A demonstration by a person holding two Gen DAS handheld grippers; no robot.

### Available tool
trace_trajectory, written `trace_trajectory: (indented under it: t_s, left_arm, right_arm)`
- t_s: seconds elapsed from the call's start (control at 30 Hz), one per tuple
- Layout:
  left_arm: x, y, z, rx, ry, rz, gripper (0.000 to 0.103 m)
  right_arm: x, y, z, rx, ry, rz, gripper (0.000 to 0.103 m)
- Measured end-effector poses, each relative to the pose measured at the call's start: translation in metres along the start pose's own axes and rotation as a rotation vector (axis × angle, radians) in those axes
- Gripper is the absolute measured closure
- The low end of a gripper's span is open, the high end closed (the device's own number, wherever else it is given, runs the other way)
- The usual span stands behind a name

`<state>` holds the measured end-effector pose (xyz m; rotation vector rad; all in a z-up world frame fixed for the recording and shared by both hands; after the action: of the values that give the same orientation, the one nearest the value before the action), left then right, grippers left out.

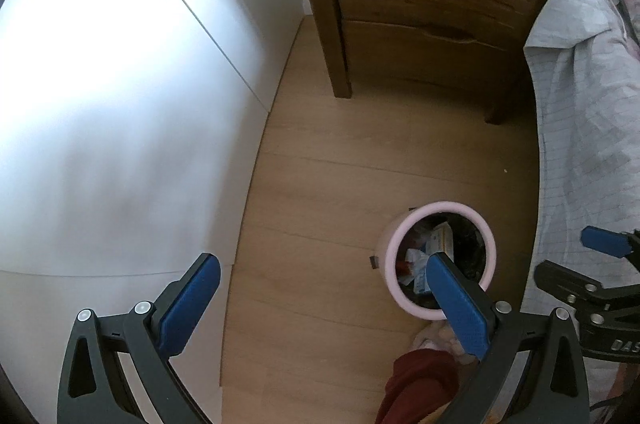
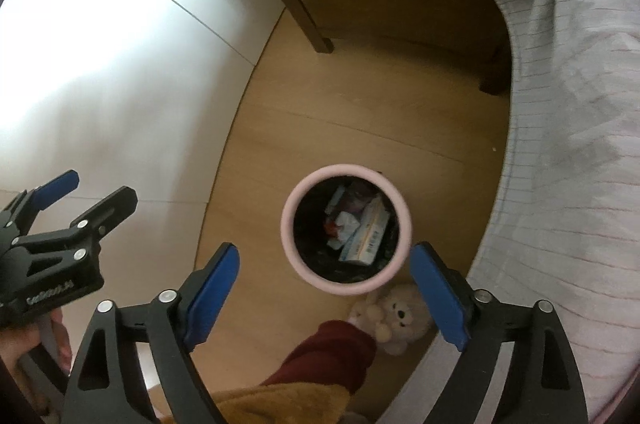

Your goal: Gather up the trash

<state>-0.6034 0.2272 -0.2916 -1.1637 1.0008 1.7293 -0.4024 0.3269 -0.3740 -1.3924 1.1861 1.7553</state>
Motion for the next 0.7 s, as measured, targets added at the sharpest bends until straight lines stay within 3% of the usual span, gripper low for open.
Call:
trace_trajectory:
  t_s: [0.1,0.2,0.43,0.7]
  left_arm:
    - [-0.007,-0.003,-0.002,0.006,-0.017,-0.017,0.000]
    - [-0.012,-0.006,-0.006,0.008,-0.038,-0.035,0.000]
    - [-0.022,-0.011,-0.017,0.003,-0.119,-0.086,0.000]
    - [-0.040,-0.010,-0.036,-0.051,-0.254,-0.155,0.000]
  right_arm:
    - [-0.014,0.002,-0.004,-0.015,-0.013,-0.020,0.010]
    - [-0.024,0.006,-0.011,-0.052,-0.027,-0.051,0.000]
    - [-0.042,0.008,-0.026,-0.116,-0.062,-0.080,0.000]
    - [-0.059,0.006,-0.049,-0.116,-0.209,-0.078,0.000]
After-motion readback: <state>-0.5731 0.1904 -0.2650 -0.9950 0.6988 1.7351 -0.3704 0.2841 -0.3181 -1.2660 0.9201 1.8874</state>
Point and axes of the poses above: each gripper's, at about its wrist camera, not at the fingertips, and x roughly the way its jaws point, y to its left, z to its top, the point moved 1 cm from there along x, roughly the way its jaws point, and after that the axes turned 1 degree about -y, right-handed, at the moved point
